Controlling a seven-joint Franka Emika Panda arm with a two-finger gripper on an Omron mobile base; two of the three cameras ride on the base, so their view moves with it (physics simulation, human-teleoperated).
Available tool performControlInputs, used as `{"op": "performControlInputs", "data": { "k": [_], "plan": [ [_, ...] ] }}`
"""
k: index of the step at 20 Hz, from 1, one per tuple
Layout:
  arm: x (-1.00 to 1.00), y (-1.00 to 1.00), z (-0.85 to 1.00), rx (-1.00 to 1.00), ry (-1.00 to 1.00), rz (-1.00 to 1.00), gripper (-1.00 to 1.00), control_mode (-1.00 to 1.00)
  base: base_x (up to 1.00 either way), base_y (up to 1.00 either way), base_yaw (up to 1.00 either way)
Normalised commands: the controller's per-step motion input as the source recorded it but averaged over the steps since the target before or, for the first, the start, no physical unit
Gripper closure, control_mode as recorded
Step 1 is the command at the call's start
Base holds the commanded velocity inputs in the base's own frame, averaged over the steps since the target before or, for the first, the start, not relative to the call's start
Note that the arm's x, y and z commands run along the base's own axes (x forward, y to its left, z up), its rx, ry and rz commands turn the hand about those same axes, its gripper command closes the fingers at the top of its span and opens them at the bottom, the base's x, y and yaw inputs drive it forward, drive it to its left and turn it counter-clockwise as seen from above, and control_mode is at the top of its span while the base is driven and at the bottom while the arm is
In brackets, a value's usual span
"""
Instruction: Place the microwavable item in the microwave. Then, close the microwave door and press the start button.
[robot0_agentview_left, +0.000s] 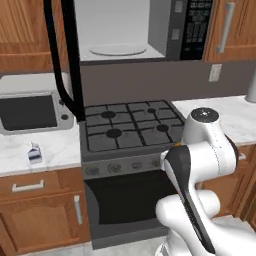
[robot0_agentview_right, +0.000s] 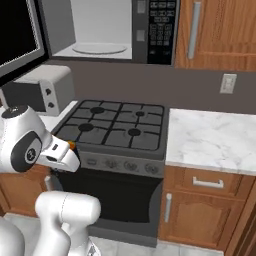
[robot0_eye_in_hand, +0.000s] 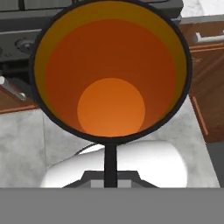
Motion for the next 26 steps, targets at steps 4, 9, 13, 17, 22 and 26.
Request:
{"op": "performControlInputs", "data": {
  "k": [4,9,13,17,22,26],
  "plan": [
    [0.00,0.00,0.00,0.00,0.00,0.00,1.00,1.00,0.58,-0.48,0.28],
    [0.00,0.00,0.00,0.00,0.00,0.00,1.00,1.00,0.52,-0.43,0.24],
    [0.00,0.00,0.00,0.00,0.00,0.00,1.00,1.00,0.62,-0.34,0.23],
    [0.00,0.00,0.00,0.00,0.00,0.00,1.00,1.00,0.50,-0.30,0.19],
    [0.00,0.00,0.00,0.00,0.00,0.00,1.00,1.00,0.36,-0.18,0.08],
    [0.00,0.00,0.00,0.00,0.00,0.00,1.00,1.00,0.12,-0.03,0.01]
  ]
}}
